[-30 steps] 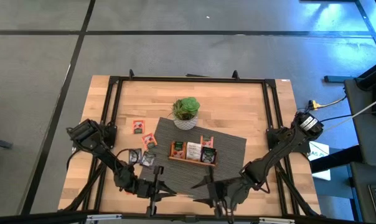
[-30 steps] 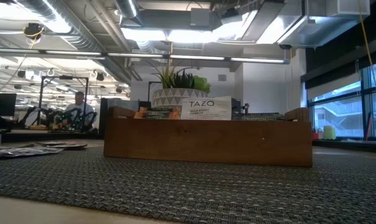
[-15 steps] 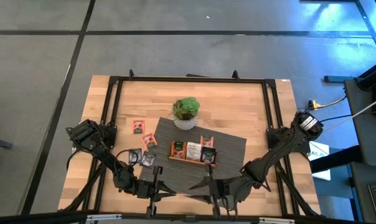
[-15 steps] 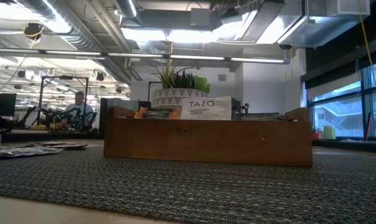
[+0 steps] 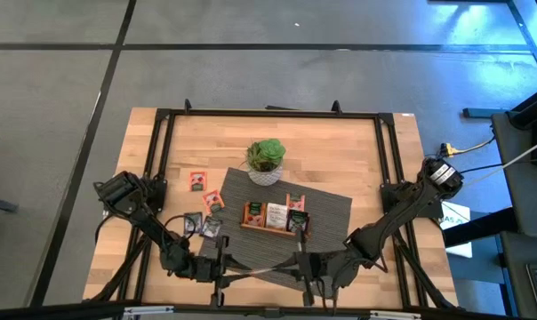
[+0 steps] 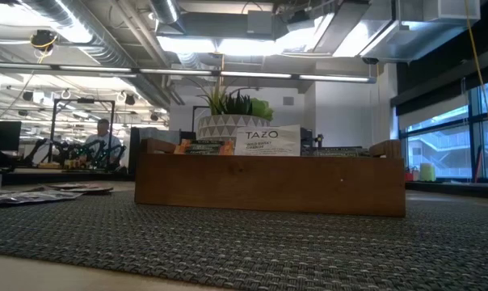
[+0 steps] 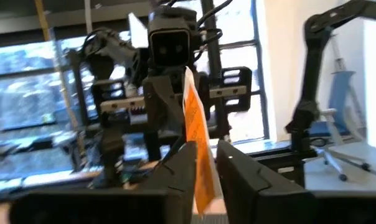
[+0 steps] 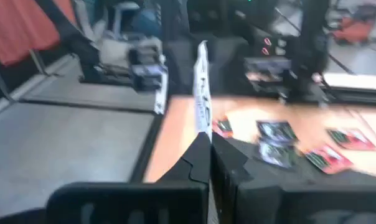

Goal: Pick & Place Tea
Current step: Put the white tea bag into the middle of the wooden organizer

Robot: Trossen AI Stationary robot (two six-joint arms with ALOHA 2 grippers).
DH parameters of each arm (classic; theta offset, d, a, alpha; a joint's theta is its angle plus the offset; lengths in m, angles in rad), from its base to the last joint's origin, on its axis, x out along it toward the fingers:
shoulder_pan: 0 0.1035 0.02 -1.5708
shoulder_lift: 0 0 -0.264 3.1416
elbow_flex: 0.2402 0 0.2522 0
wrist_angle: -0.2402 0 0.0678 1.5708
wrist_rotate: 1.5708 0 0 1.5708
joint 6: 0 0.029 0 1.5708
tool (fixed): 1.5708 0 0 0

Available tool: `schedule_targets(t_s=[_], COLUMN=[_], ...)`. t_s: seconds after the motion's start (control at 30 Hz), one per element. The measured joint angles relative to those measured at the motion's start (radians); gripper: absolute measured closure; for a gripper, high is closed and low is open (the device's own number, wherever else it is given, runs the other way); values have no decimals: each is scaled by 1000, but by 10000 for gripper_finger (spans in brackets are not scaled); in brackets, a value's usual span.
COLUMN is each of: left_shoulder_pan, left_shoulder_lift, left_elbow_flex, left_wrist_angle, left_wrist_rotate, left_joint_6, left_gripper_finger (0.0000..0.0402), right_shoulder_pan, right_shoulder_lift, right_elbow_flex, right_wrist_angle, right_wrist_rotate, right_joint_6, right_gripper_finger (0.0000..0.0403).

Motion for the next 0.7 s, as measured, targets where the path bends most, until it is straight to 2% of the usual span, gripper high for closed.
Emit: schedule_targets(t_s=[0.07, 0.17, 0.27, 0.33, 0.4, 0.6, 0.7], left_shoulder_pan=[-29, -81, -119, -137, -148, -153, -154], left_shoulder_lift=[-3, -12, -28, -35, -35, -35, -35], left_elbow_flex=[0, 1, 1, 1, 1, 1, 1], left_wrist_angle=[-1, 4, 7, 6, 1, 1, 1], left_wrist_rotate=[-97, -299, -507, -601, -642, -639, -638], left_joint_6=[1, 7, -51, -86, -92, -172, -176], left_gripper_finger=[318, 289, 272, 267, 265, 269, 269], right_shoulder_pan=[-4, -24, -66, -105, -148, -261, -286], right_shoulder_lift=[-28, -74, -100, -102, -93, -40, -10], right_elbow_flex=[0, 1, 1, 1, 1, 1, 0], right_wrist_angle=[-91, -275, -457, -548, -604, -659, -679], right_wrist_rotate=[19, 26, 14, -9, -41, -188, -202], right_joint_6=[44, 139, 266, 331, 361, 389, 386], right_gripper_finger=[398, 399, 399, 399, 400, 400, 401])
